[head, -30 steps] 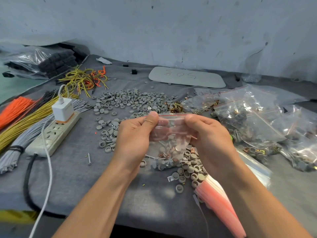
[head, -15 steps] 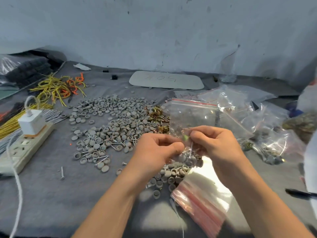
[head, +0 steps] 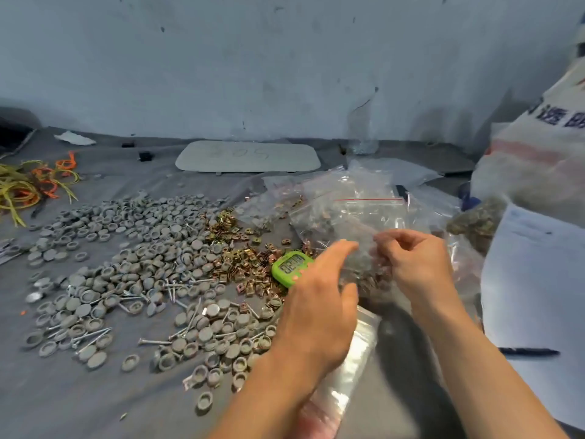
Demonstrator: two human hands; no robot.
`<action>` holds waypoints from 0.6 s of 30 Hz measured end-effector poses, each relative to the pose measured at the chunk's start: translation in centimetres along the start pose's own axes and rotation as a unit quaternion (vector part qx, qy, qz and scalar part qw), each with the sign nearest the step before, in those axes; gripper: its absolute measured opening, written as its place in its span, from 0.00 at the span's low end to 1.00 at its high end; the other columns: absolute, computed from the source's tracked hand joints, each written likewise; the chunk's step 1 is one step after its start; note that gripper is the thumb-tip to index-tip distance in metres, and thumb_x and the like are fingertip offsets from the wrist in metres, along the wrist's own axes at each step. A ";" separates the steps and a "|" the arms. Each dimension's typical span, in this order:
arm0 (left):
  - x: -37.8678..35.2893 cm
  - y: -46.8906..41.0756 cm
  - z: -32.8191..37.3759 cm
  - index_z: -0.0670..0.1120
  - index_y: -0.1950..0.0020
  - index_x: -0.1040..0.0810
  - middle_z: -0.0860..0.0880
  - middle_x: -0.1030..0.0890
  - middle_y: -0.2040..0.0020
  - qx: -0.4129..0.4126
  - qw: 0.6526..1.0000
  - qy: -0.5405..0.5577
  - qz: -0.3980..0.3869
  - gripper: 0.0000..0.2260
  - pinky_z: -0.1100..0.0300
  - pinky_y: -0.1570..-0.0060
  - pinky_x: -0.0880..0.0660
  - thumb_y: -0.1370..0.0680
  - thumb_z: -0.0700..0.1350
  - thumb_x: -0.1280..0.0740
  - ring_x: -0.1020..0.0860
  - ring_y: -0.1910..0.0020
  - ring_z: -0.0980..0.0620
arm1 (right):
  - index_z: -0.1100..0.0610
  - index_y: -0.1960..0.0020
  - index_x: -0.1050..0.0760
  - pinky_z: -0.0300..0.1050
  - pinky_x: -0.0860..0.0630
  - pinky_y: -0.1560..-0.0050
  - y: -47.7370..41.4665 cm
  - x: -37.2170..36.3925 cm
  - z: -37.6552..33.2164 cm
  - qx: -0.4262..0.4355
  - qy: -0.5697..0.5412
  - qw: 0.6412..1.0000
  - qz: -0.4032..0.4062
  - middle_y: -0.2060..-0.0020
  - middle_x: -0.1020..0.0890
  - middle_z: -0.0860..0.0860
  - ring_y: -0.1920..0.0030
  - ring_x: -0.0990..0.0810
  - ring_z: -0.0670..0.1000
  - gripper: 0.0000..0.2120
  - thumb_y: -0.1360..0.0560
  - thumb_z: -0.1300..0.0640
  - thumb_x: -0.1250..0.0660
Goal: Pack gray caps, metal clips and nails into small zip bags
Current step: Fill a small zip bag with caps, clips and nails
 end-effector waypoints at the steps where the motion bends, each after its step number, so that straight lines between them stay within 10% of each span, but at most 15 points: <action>1: -1.2 0.1 0.3 0.53 0.23 0.28 0.57 0.27 0.25 -0.026 0.998 -0.035 -0.044 0.24 0.76 0.28 0.47 0.20 0.43 0.34 0.32 0.26 0.60 | 0.56 0.54 0.14 0.43 0.20 0.61 -0.1 -0.1 0.2 0.009 0.062 0.998 -0.002 0.66 0.13 0.48 0.66 0.16 0.47 0.06 0.22 0.62 0.29; 4: -4.3 0.8 -0.8 0.50 0.18 0.38 0.51 0.37 0.18 -0.056 0.974 -0.159 -0.154 0.26 0.56 0.21 0.49 0.16 0.50 0.40 0.41 0.19 0.51 | 0.51 0.45 0.15 0.42 0.23 0.47 0.9 0.4 -0.2 0.040 0.208 0.977 0.039 0.55 0.12 0.46 0.53 0.15 0.48 0.10 0.26 0.56 0.26; 8: -5.6 1.2 -1.7 0.48 0.15 0.54 0.48 0.50 0.15 -0.052 0.948 -0.242 -0.200 0.31 0.50 0.20 0.55 0.14 0.54 0.46 0.50 0.17 0.49 | 0.48 0.48 0.16 0.39 0.25 0.52 4.0 3.5 -5.2 0.201 0.218 0.934 0.198 0.58 0.13 0.42 0.57 0.16 0.47 0.10 0.27 0.59 0.27; 12: -6.0 1.1 -1.5 0.45 0.15 0.55 0.46 0.50 0.15 -0.068 0.948 -0.244 -0.194 0.31 0.51 0.19 0.56 0.14 0.54 0.46 0.51 0.17 0.49 | 0.47 0.43 0.14 0.24 0.28 0.45 4.3 -1.6 -3.0 0.172 0.227 0.955 -0.082 0.50 0.13 0.42 0.48 0.17 0.38 0.19 0.26 0.65 0.34; 18: -4.7 2.1 -1.3 0.51 0.15 0.52 0.53 0.52 0.15 -0.050 0.966 -0.184 -0.173 0.31 0.60 0.21 0.62 0.15 0.51 0.42 0.54 0.17 0.56 | 0.46 0.21 0.35 0.48 0.34 0.25 3.3 -3.0 1.4 0.141 0.414 0.874 -0.213 0.24 0.28 0.48 0.25 0.30 0.52 0.31 0.22 0.60 0.36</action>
Point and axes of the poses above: each hand's wrist, its own y-axis away from the middle knuckle, its own x-axis out of the back of the hand, z = x × y, the point moved 8 cm from there along -y, towards the middle knuckle
